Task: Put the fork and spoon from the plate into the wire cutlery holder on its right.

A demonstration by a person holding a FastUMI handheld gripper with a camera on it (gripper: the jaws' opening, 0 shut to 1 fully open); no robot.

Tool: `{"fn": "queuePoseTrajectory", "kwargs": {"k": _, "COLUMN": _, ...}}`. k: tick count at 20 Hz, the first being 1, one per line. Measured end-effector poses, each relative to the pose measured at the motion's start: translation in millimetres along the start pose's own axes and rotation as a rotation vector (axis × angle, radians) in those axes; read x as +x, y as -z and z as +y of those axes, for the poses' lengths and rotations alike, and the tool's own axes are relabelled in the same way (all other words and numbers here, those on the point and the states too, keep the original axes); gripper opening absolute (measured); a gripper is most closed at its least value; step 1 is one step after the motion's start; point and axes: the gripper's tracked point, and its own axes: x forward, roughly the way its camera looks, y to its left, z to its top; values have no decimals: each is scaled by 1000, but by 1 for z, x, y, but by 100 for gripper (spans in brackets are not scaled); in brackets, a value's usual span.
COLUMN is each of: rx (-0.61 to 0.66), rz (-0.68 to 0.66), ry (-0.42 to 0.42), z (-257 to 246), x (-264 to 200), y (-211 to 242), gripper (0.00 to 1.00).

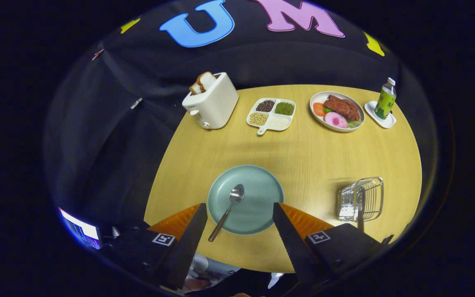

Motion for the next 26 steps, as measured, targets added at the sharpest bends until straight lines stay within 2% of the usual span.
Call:
{"fn": "queuePoseTrajectory", "kwargs": {"k": 5, "rx": 7, "rz": 115, "ry": 45, "z": 16, "x": 60, "y": 39, "gripper": 100}}
{"fn": "queuePoseTrajectory", "kwargs": {"k": 12, "rx": 7, "rz": 201, "ry": 135, "z": 12, "x": 115, "y": 62, "gripper": 100}}
{"fn": "queuePoseTrajectory", "kwargs": {"k": 18, "rx": -2, "rz": 271, "ry": 191, "z": 4, "x": 137, "y": 85, "gripper": 100}}
{"fn": "queuePoseTrajectory", "kwargs": {"k": 24, "rx": 0, "rz": 301, "ry": 210, "z": 2, "x": 146, "y": 94, "gripper": 96}}
{"fn": "queuePoseTrajectory", "kwargs": {"k": 26, "rx": -6, "rz": 300, "ry": 223, "z": -1, "x": 147, "y": 94, "gripper": 90}}
